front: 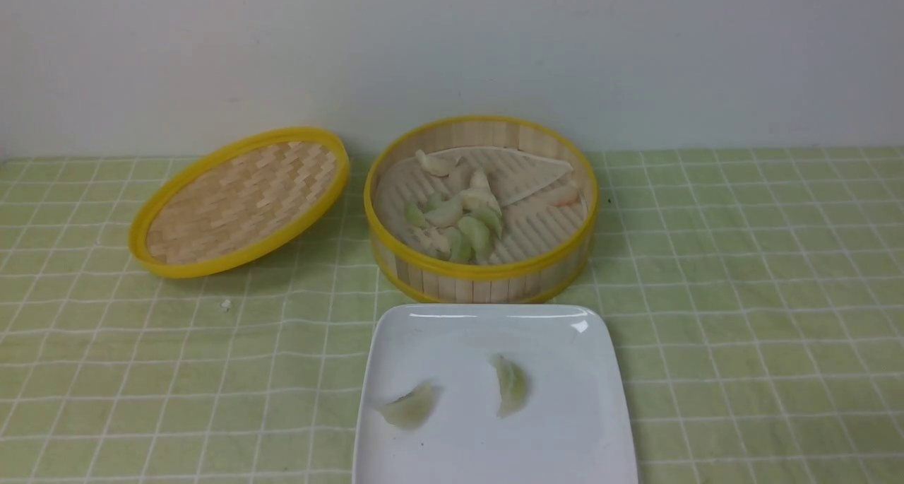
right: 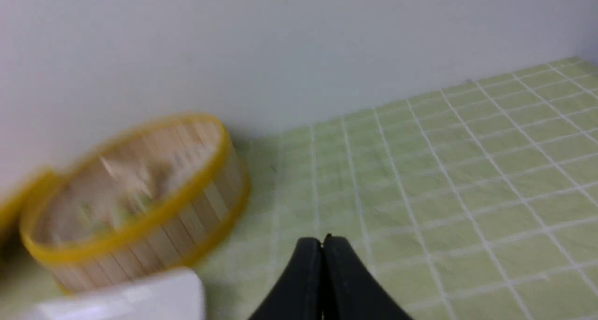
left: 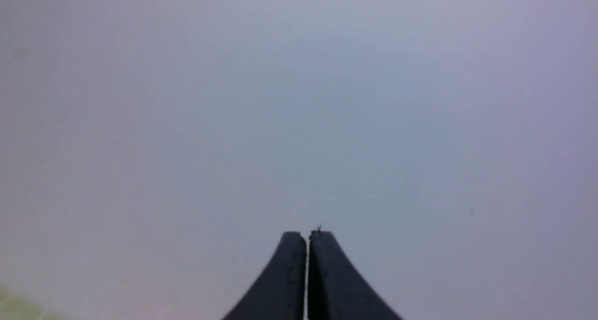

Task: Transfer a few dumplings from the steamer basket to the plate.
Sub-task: Use the left arm to grab a dumpling from the steamer

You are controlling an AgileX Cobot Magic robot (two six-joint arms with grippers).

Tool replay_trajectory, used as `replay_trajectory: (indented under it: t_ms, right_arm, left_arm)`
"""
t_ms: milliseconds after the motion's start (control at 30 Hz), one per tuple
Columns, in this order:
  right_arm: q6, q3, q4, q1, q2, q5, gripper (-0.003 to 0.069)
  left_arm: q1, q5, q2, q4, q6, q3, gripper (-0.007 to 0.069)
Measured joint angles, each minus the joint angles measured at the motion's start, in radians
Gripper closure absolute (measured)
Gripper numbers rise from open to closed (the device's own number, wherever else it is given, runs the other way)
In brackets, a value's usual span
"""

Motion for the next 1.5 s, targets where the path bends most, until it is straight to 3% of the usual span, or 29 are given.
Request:
replay_trajectory:
  t_ms: [67, 167, 267, 433, 500, 533, 633, 700, 800, 867, 1033, 1267, 1500]
  right_arm:
    - [0.038, 0.000, 0.104, 0.000, 0.000, -0.082, 0.0673]
    - [0.064, 0.000, 0.232, 0.000, 0.000, -0.210, 0.0673]
    - [0.029, 0.000, 0.257, 0.000, 0.000, -0.246, 0.0673]
    - [-0.016, 0.000, 0.264, 0.000, 0.000, -0.256, 0.0673]
    - [-0.009, -0.022, 0.265, 0.000, 0.000, -0.188, 0.0673]
    - [-0.009, -0.026, 0.265, 0.000, 0.000, -0.177, 0.0673]
    - [-0.021, -0.188, 0.241, 0.001, 0.012, 0.089, 0.0673]
    - [-0.044, -0.316, 0.207, 0.001, 0.073, 0.263, 0.0673]
    - [-0.081, -0.457, 0.158, 0.001, 0.197, 0.454, 0.0673]
    - [-0.129, -0.611, 0.113, 0.001, 0.343, 0.677, 0.0673]
    - [-0.213, -0.816, 0.039, 0.002, 0.602, 0.973, 0.0673]
    - [-0.236, -0.879, 0.017, 0.002, 0.753, 1.036, 0.0673]
    - [-0.236, -0.879, 0.036, 0.002, 0.758, 1.046, 0.0673]
  left_arm:
    - [0.000, -0.024, 0.001, -0.004, -0.005, -0.036, 0.0631]
    - [0.000, 0.082, 0.052, 0.005, -0.005, -0.229, 0.0631]
    - [0.000, 0.300, 0.175, 0.055, 0.006, -0.410, 0.0631]
    - [-0.011, 0.846, 0.547, 0.168, 0.039, -0.816, 0.0631]
    - [-0.023, 1.057, 0.700, 0.167, 0.087, -0.970, 0.0631]
    - [-0.024, 1.077, 0.700, 0.164, 0.087, -0.970, 0.0631]
    - [-0.029, 1.336, 0.952, 0.108, 0.210, -1.122, 0.0631]
    - [-0.029, 1.412, 1.069, 0.058, 0.283, -1.167, 0.0631]
    - [-0.029, 1.458, 1.216, -0.010, 0.389, -1.205, 0.0631]
    - [-0.031, 1.473, 1.355, -0.073, 0.493, -1.255, 0.0631]
    - [-0.081, 1.477, 1.580, -0.123, 0.613, -1.403, 0.0631]
    - [-0.245, 1.527, 1.855, -0.097, 0.631, -1.676, 0.0631]
    - [-0.336, 1.516, 2.045, -0.014, 0.631, -1.891, 0.0608]
